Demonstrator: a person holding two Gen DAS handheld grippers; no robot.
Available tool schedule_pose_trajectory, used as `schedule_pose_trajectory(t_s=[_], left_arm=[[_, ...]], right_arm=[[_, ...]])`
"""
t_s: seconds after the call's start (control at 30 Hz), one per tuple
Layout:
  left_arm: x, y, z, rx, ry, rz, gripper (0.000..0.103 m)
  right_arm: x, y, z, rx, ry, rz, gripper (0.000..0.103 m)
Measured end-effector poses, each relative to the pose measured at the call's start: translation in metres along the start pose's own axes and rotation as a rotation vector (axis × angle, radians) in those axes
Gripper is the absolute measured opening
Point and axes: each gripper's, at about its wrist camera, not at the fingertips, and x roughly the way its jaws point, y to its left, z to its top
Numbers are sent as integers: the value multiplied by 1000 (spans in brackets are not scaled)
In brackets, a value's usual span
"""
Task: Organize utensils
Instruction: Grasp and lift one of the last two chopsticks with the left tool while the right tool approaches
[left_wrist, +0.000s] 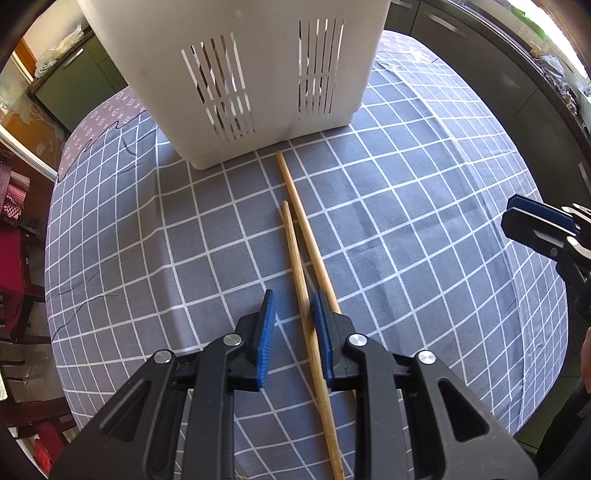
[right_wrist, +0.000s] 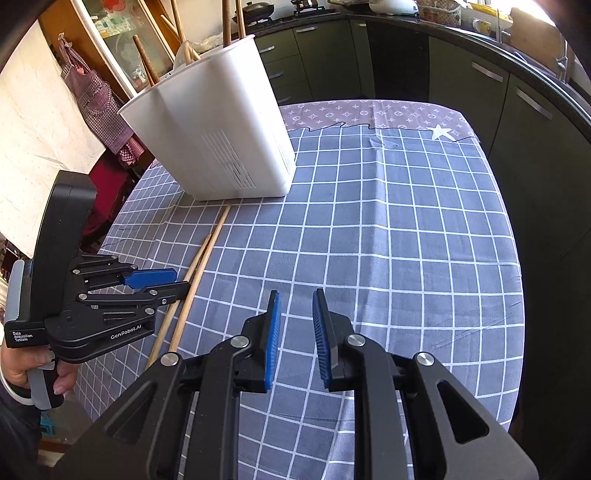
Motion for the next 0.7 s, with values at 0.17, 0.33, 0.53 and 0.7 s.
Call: schedule_pose_trajectory(t_s=[0.17, 0.33, 0.53, 0.7], left_arm=[[-2, 1, -3, 1, 6, -8, 8], [-18, 16, -8, -27, -30, -26, 8], [-70, 34, -23, -48, -156, -55, 8], [-117, 47, -46, -59, -280, -61, 6]], right_arm=[[0, 1, -2, 4, 8, 6, 18], [-3, 0, -5, 7, 7, 0, 18], [-5, 0, -7, 14, 6, -1, 19], [-3, 7, -10, 1, 17, -2, 28]])
